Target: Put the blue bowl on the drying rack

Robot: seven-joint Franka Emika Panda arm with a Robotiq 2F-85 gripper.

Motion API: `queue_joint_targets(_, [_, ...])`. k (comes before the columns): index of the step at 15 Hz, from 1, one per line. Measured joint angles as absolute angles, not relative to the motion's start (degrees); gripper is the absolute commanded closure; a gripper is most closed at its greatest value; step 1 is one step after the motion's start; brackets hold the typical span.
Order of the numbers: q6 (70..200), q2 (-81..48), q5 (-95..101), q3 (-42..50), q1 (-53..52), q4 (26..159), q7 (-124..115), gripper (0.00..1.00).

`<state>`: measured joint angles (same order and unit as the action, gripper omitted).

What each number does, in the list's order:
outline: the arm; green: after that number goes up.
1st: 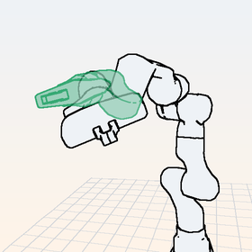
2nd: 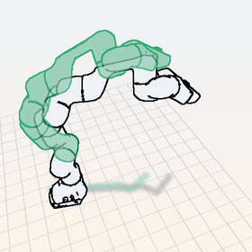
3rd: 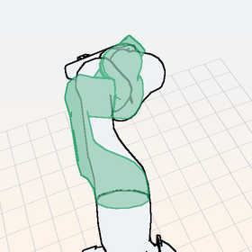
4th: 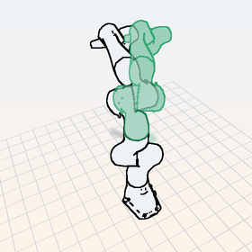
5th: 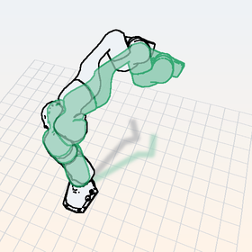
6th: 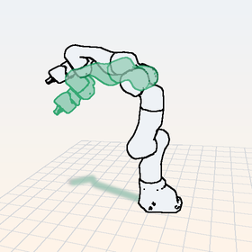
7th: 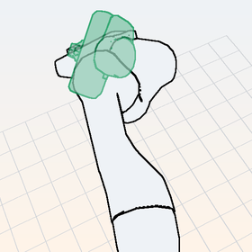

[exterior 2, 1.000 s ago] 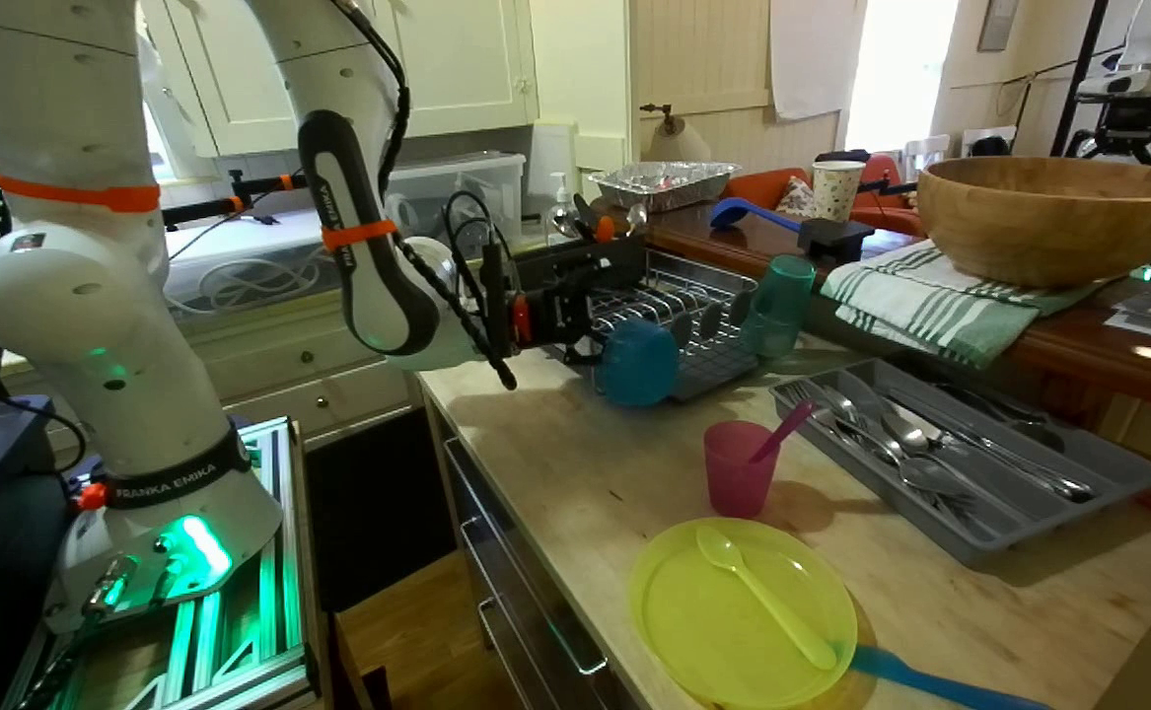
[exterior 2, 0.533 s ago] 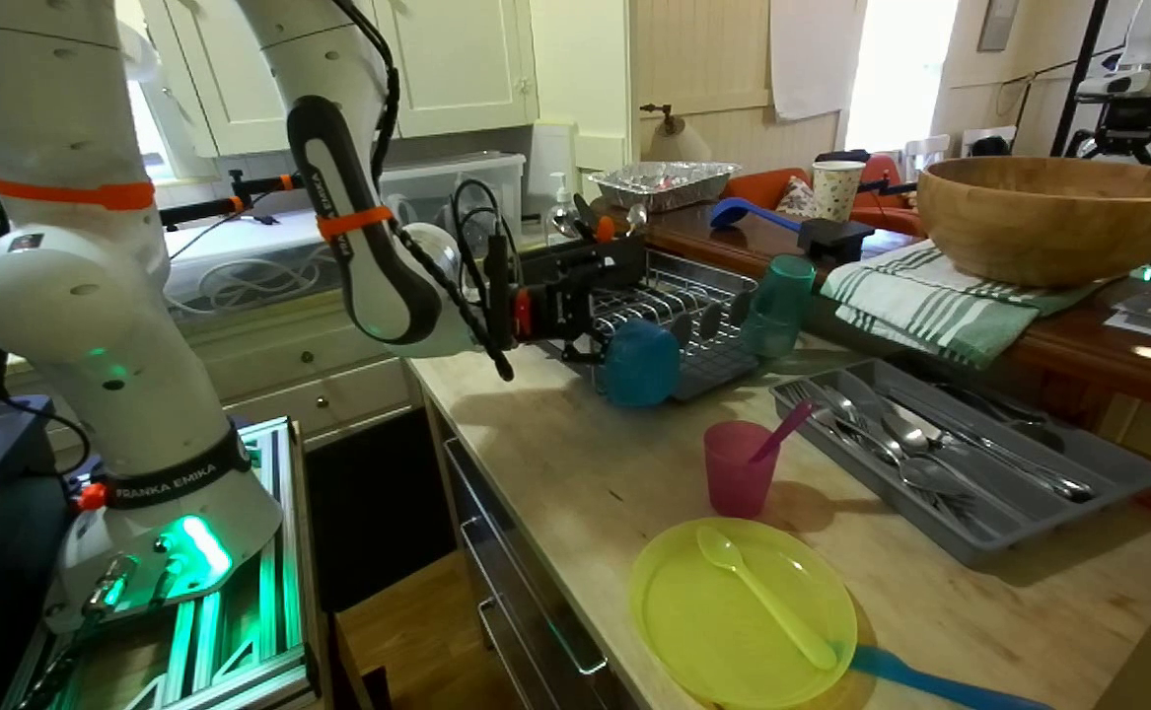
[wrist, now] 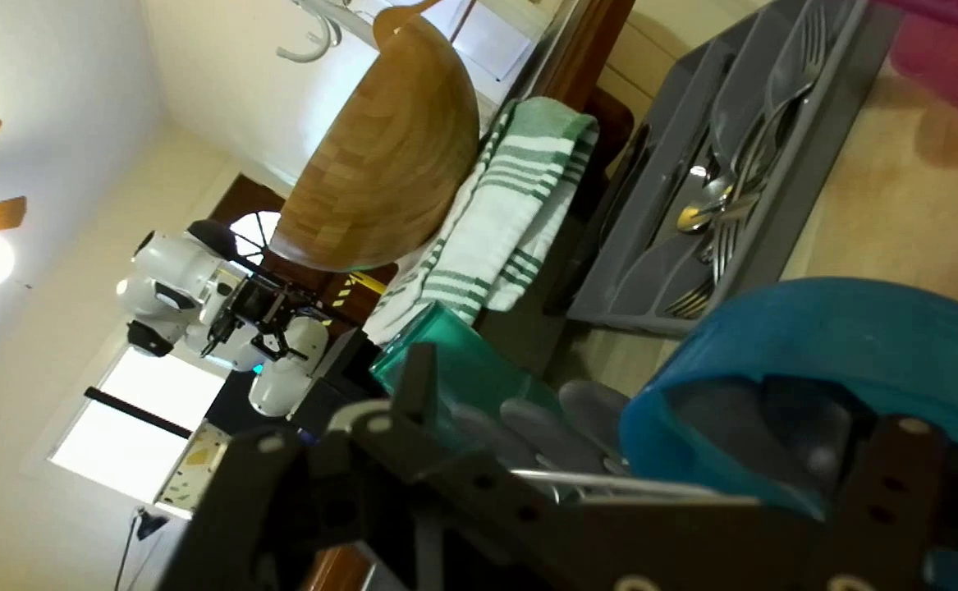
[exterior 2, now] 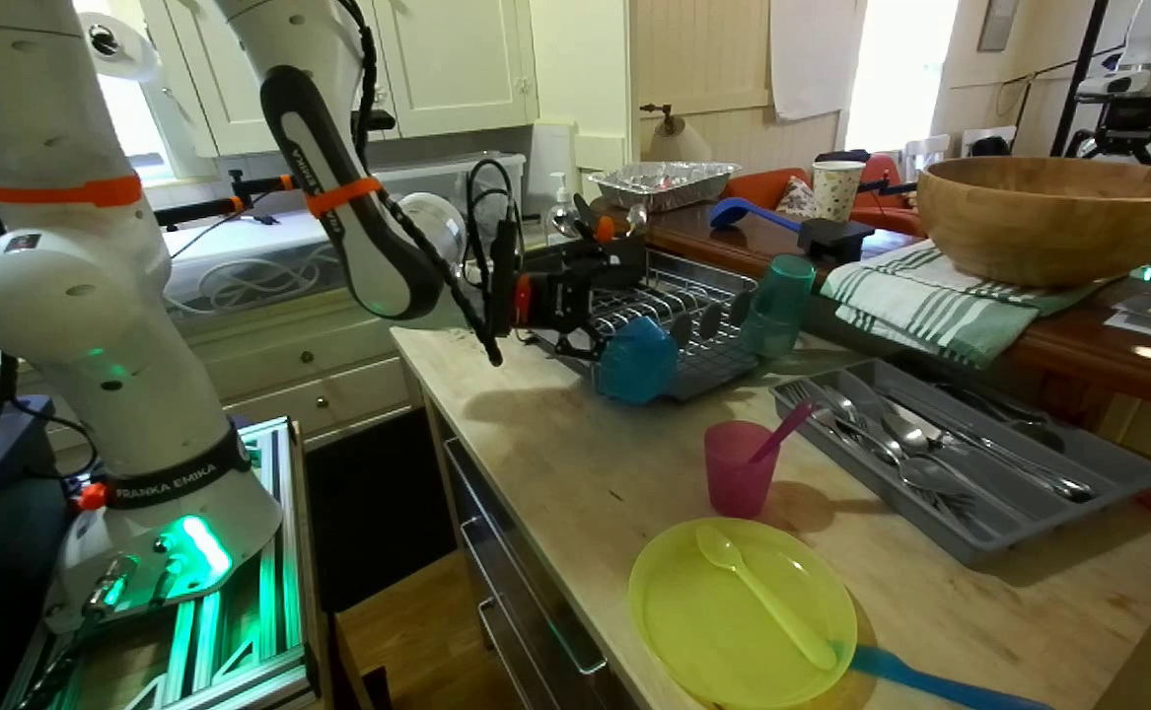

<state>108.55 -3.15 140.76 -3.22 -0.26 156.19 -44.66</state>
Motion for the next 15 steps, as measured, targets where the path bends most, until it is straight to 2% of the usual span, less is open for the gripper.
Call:
queue_joint_targets(8, [120.85, 1.14, 135.72, -2.61, -0.28, 154.59, -41.20, 0.00])
queue_joint_targets(15, [128.19, 5.27, 123.48, -1.48, -0.30, 153.14, -31.36, 0.00])
